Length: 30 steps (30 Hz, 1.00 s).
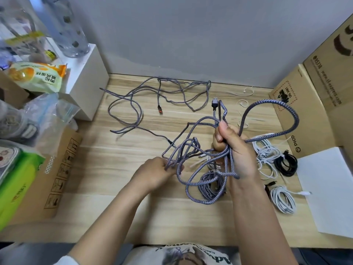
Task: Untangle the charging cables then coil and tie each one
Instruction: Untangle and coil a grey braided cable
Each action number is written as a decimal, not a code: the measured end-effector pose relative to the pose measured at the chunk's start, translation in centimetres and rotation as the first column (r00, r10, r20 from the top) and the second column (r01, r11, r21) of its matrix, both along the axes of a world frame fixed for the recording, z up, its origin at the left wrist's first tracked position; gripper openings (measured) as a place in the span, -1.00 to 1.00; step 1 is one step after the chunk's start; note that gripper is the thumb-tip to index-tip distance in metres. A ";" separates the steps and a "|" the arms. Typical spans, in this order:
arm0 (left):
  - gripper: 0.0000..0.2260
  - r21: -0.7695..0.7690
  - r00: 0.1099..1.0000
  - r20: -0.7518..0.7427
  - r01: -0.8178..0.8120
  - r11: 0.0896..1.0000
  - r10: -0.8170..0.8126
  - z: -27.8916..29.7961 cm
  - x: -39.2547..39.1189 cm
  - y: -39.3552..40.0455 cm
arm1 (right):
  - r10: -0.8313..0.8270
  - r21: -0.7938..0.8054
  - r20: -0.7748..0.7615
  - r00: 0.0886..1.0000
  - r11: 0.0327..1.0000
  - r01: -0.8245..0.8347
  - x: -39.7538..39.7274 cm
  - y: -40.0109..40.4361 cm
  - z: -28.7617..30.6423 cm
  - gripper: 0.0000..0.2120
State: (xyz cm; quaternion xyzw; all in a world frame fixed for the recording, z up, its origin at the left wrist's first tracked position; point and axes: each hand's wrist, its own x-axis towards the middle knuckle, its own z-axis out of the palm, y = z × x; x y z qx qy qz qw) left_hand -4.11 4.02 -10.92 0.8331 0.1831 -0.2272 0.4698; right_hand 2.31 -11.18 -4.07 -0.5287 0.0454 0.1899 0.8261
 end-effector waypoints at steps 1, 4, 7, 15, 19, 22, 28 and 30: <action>-0.43 0.164 0.999 -0.025 0.044 0.986 -0.041 -0.3 0.0 0.0 | -0.009 -0.003 0.009 1.000 1.000 0.009 -0.1 0.1 0.1 -0.72; -0.47 0.287 0.990 -0.129 0.084 0.954 -0.048 -0.6 0.0 -0.2 | -0.027 -0.017 0.025 0.999 0.999 0.027 -0.1 0.2 0.1 -0.72; -0.39 0.107 0.984 -0.176 0.053 0.993 -0.033 -0.8 0.1 -0.3 | -0.035 -0.032 0.022 0.999 0.999 0.036 -0.1 0.1 0.0 -0.72; -0.80 -0.443 0.972 -0.139 -0.234 0.865 0.192 -0.7 -0.3 -0.1 | -0.064 -0.059 0.060 0.996 0.996 0.068 0.5 -0.2 -0.1 -0.66; -0.90 -0.642 0.953 -0.091 -0.277 0.715 0.288 -0.2 -0.3 0.9 | -0.151 -0.041 0.014 0.988 0.988 0.152 0.7 -0.4 0.0 -0.78; -0.67 -0.771 0.927 -0.118 -0.311 0.555 0.356 0.6 -0.3 1.5 | -0.176 -0.031 -0.044 0.983 0.984 0.174 0.8 -0.6 -0.2 -0.79; -0.49 -0.941 0.826 -0.146 -0.286 0.183 0.544 0.7 -0.5 2.6 | -0.140 -0.053 -0.141 0.980 0.990 0.134 1.3 -1.2 -0.9 -0.79; -0.54 -0.940 0.791 -0.143 -0.297 0.169 0.594 0.9 -0.6 2.8 | -0.070 -0.112 -0.144 0.987 0.992 0.054 1.2 -1.3 -1.1 -0.75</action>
